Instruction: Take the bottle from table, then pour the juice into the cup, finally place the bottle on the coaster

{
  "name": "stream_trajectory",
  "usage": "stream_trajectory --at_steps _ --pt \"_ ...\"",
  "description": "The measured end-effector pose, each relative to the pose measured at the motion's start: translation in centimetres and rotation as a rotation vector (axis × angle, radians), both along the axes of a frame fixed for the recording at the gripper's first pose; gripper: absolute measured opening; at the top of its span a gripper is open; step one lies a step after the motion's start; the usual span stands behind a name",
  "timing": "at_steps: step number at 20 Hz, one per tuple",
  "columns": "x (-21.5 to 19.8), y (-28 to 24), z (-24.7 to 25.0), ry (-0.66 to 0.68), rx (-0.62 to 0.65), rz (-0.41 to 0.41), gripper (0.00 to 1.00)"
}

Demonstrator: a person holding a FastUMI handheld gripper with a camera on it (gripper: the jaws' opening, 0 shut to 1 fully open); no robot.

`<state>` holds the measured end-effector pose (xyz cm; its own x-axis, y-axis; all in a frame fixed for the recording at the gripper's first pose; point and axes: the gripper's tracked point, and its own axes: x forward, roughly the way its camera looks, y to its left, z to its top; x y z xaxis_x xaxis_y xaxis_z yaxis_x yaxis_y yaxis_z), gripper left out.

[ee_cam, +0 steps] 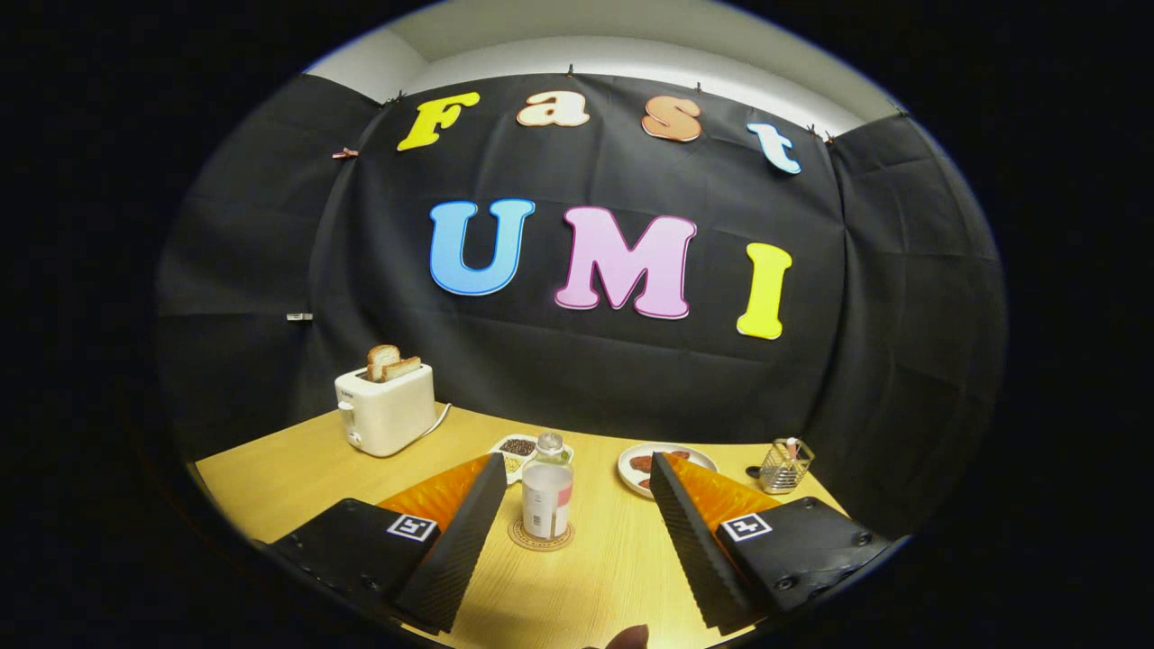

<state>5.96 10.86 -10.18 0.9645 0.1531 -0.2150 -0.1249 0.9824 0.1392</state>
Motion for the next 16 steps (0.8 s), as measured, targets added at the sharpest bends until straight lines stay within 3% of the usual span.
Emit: stream_trajectory --at_steps 8,16 --pt "-3.0 -2.9 7.4 -0.068 -0.033 -0.096 0.98" --pt "-5.0 -5.2 9.0 -0.095 -0.042 -0.133 0.98"
